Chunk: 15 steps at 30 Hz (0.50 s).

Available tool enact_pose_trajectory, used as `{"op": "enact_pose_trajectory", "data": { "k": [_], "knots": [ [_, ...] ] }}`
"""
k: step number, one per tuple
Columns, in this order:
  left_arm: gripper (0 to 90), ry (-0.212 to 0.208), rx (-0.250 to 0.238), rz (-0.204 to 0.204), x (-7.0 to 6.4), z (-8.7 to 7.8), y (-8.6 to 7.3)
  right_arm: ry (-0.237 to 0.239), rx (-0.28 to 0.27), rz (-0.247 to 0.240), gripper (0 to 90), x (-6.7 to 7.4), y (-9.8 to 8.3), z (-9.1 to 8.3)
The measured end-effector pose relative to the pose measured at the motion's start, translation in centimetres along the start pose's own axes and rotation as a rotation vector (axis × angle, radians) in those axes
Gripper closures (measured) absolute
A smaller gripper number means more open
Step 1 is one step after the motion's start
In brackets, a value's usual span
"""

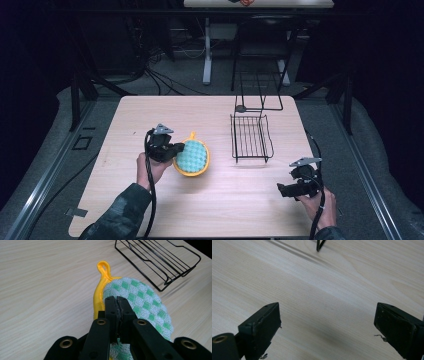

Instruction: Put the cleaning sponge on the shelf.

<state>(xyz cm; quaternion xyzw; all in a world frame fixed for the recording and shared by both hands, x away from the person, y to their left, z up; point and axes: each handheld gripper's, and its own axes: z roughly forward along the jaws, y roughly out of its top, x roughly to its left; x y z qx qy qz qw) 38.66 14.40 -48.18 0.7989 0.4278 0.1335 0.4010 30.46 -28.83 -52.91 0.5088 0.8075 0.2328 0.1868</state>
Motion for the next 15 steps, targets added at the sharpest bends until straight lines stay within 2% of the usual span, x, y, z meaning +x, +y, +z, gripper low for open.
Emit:
{"op": "enact_pose_trajectory", "data": {
  "k": [8,15],
  "knots": [
    [88.2,-0.005,-0.019,-0.007,-0.3,0.0,0.6,0.000,0.002,-0.004,6.8,0.0,0.0,-0.1],
    [88.2,-0.011,-0.036,0.005,-0.4,0.0,1.5,0.000,-0.005,-0.007,6.8,0.1,0.0,0.0]
  ]
}}
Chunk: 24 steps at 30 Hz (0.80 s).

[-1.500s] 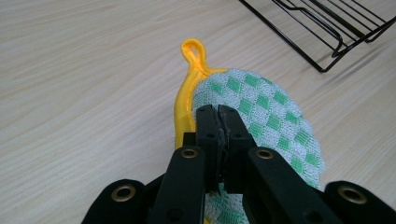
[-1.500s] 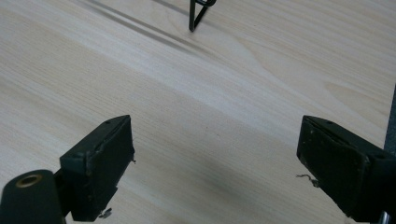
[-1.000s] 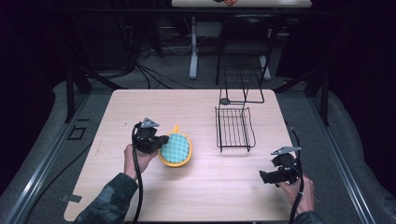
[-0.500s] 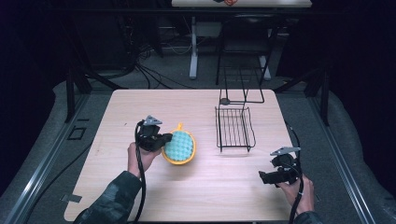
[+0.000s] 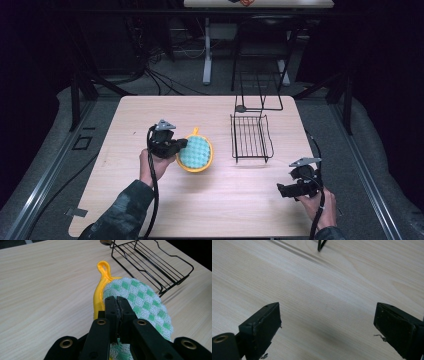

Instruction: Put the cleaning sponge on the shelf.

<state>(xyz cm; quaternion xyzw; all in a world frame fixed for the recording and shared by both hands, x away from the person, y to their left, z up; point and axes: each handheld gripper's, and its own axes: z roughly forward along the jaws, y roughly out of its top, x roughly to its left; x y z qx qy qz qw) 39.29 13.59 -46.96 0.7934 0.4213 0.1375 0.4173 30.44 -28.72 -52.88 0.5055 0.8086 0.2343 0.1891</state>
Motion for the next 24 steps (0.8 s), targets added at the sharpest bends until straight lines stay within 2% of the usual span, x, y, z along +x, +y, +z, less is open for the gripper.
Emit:
{"op": "enact_pose_trajectory", "data": {
  "k": [13,24],
  "knots": [
    [88.2,-0.004,-0.037,0.010,-0.5,0.2,2.3,-0.004,0.007,-0.003,7.4,0.0,0.0,0.0],
    [88.2,-0.006,-0.046,0.016,-0.8,0.7,3.3,-0.005,0.006,-0.002,7.9,0.0,0.0,0.0]
  ]
}}
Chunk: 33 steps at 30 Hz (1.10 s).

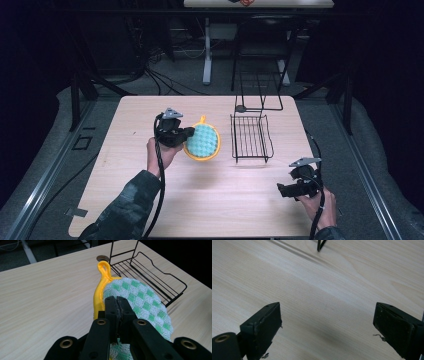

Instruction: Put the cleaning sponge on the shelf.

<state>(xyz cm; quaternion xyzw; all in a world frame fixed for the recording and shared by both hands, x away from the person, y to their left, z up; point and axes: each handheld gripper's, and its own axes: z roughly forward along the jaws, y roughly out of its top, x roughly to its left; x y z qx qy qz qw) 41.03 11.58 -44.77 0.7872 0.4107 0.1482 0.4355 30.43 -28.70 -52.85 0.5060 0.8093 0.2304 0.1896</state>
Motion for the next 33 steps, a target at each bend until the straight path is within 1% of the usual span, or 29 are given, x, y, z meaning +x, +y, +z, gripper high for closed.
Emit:
{"op": "enact_pose_trajectory", "data": {
  "k": [14,20,21,26,29,33],
  "knots": [
    [88.3,-0.019,0.000,0.005,-0.5,1.0,1.2,0.002,-0.001,0.001,7.9,0.0,0.0,0.0],
    [88.3,-0.026,-0.009,0.007,-0.9,1.5,1.9,0.001,0.002,-0.002,7.9,0.0,0.0,0.0],
    [88.3,-0.024,-0.013,0.003,-1.0,1.6,1.9,0.000,0.000,-0.002,7.9,0.0,0.0,0.0],
    [88.3,-0.033,-0.014,0.013,-1.4,2.3,2.6,0.000,0.000,-0.002,7.9,-0.1,0.0,0.0],
    [88.2,-0.031,-0.017,0.015,-1.6,2.5,2.8,0.000,-0.007,0.001,7.9,0.0,0.0,0.0],
    [88.3,-0.043,-0.018,0.013,-1.9,3.1,3.3,0.000,-0.001,-0.002,7.9,-0.1,0.0,0.0]
  ]
}}
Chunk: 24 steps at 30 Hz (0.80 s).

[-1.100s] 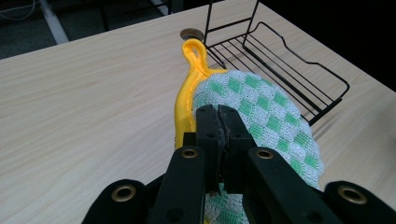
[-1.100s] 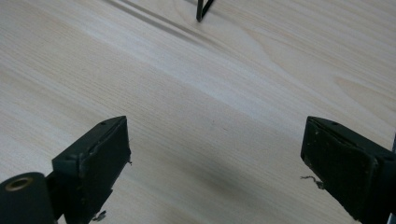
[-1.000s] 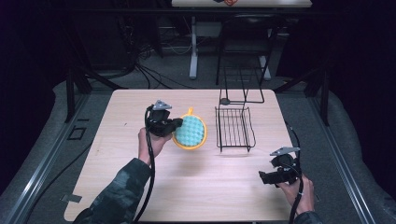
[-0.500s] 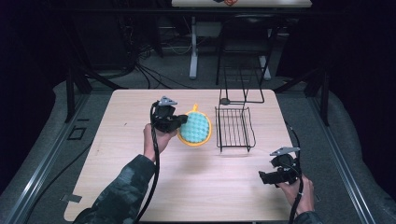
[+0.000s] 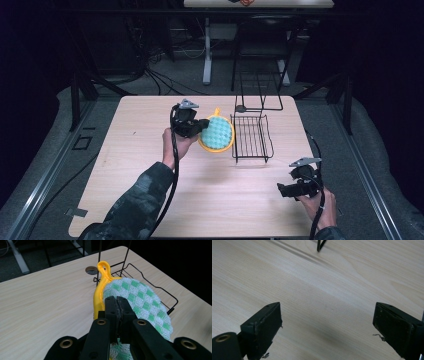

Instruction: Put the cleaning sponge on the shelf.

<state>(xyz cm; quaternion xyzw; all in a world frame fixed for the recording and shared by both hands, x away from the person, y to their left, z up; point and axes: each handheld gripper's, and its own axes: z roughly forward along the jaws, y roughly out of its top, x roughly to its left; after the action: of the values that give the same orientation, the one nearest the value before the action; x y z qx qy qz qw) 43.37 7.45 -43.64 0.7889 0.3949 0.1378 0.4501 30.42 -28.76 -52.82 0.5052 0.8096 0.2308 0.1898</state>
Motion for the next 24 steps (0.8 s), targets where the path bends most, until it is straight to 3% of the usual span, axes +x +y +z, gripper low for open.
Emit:
{"op": "enact_pose_trajectory", "data": {
  "k": [24],
  "knots": [
    [88.3,-0.028,-0.021,0.010,-1.5,3.5,2.0,0.006,-0.005,0.002,8.0,0.0,0.0,-0.1]
  ]
}}
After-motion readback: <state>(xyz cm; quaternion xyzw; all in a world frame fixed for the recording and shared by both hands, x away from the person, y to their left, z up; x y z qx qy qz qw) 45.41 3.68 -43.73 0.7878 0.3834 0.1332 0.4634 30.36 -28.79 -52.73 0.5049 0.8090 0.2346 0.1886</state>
